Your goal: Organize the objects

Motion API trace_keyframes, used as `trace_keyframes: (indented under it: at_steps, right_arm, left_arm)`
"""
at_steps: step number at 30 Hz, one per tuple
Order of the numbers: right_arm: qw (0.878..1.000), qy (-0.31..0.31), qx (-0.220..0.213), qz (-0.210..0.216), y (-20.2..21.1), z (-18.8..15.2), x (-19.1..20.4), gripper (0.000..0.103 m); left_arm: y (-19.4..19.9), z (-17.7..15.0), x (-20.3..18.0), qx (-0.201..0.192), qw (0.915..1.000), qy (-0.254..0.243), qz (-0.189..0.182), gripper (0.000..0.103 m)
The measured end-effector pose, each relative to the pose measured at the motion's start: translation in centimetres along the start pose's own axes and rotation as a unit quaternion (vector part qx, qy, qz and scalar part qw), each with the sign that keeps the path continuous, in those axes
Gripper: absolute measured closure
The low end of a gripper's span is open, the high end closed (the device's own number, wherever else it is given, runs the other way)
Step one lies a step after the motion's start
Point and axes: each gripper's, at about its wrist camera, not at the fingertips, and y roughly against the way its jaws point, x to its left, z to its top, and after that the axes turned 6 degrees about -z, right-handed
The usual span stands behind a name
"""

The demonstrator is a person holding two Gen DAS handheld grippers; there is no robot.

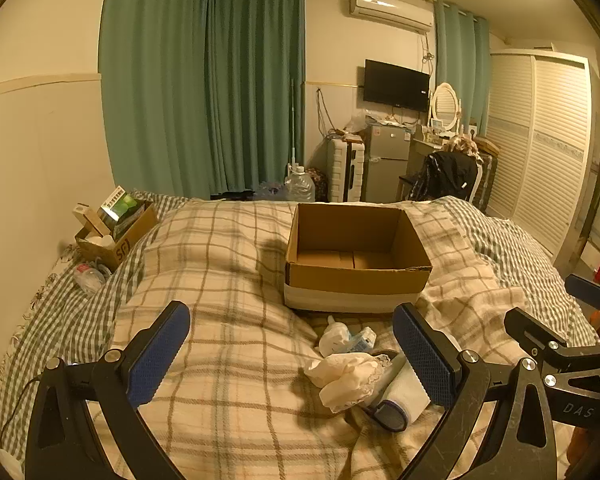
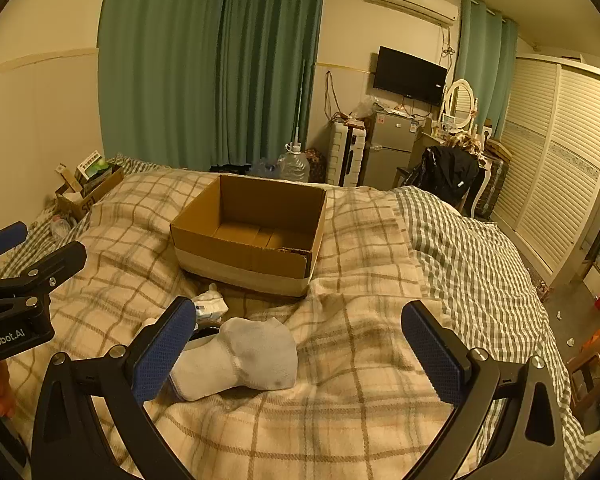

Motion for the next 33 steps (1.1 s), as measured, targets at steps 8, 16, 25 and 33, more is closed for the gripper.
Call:
trace_keyframes:
  at_steps: [8,16,25,33]
  right_arm:
    - [1.000,0.007,0.000,0.001,-0.1,0.0,0.3,0.000]
    - [1.000,0.011,-0.003,0.003,0.1,0.3,0.5,0.000]
    - [1.000,0.013,0.002,0.004,-0.1,0.3,0.7,0.000]
    - [0.999,0.034,0.027,0.018,-2.8,-0.6,2.0,0.000]
  left_arm:
    - [-0.2,-0.1,-0.3,-0.003,0.9999,-0.011,0.009,0.000]
    - [-0.1,0.0,-0.4,-0.002,0.9999,-0.012,0.006,0.000]
    - [-0.3,0.0,-0.3,0.004,1.0000,-0.004,0.002,0.000]
    - [-1.2,-0.7,0.1,0.013,0.9999,0.002,0.011,0.000]
